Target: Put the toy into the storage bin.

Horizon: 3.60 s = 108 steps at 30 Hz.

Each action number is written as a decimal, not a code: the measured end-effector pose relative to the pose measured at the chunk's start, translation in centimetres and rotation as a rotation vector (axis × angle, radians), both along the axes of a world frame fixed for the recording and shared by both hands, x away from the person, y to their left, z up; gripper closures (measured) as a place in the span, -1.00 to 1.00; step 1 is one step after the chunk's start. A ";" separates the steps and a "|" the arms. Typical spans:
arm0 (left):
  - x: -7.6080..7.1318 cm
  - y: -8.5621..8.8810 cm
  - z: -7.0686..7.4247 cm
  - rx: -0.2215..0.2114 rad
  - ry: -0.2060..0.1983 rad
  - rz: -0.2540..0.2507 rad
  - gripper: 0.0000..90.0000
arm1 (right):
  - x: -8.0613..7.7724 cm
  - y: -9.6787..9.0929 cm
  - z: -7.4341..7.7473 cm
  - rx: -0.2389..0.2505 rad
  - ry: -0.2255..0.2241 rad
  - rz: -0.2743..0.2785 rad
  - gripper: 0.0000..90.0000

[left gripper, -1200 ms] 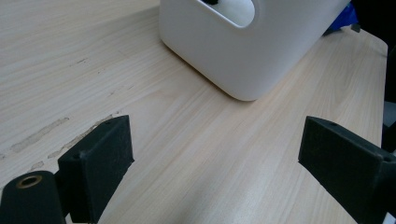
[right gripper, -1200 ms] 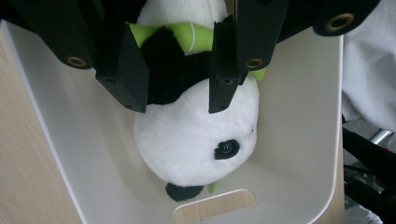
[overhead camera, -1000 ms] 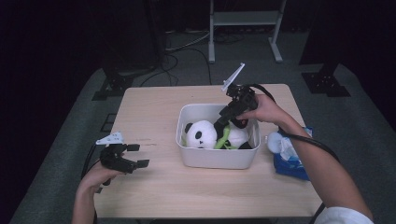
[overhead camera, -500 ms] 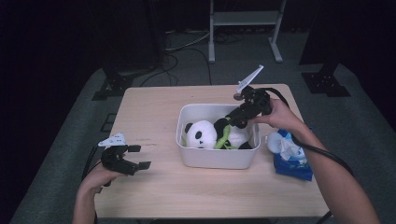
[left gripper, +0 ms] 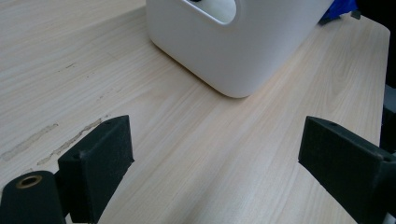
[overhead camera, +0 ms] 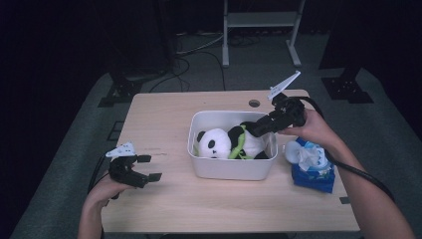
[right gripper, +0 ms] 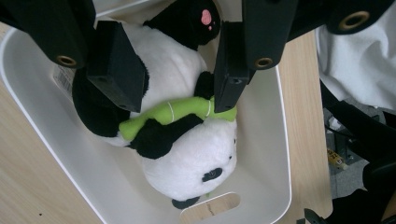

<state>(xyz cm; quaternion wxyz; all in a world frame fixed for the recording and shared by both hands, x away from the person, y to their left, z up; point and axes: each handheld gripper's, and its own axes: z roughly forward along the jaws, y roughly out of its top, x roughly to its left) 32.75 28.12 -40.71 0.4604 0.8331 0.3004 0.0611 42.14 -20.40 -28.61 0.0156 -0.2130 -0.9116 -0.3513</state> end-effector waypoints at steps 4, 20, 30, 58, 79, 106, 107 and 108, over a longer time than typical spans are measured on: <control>0.0 0.0 0.1 -0.002 -0.003 -0.001 -0.81 | -0.4 -0.5 0.2 0.002 -0.006 -0.008 0.15; 0.0 0.2 0.0 -0.005 -0.001 0.008 -0.81 | -1.6 -3.6 0.1 0.046 -0.015 -0.067 0.11; 0.0 0.3 0.0 -0.007 -0.001 0.009 -0.81 | -2.2 -5.2 -0.4 0.062 -0.013 -0.101 0.09; 0.1 0.3 -0.3 -0.004 0.011 0.005 -0.81 | -3.6 -8.6 -3.1 0.104 0.022 -0.179 -0.03; 0.2 0.4 -0.5 -0.003 0.017 0.008 -0.81 | -5.3 -11.2 -6.8 0.152 0.072 -0.245 -0.10; 0.2 0.2 -0.6 -0.002 0.022 0.001 -0.81 | -7.5 -12.6 -10.3 0.198 0.111 -0.284 -0.12; 0.2 0.2 -0.6 -0.001 0.023 0.002 -0.81 | -7.6 -12.7 -10.5 0.198 0.114 -0.285 -0.12; 0.2 0.2 -0.6 -0.003 0.025 0.003 -0.81 | -7.7 -12.7 -10.6 0.197 0.115 -0.286 -0.12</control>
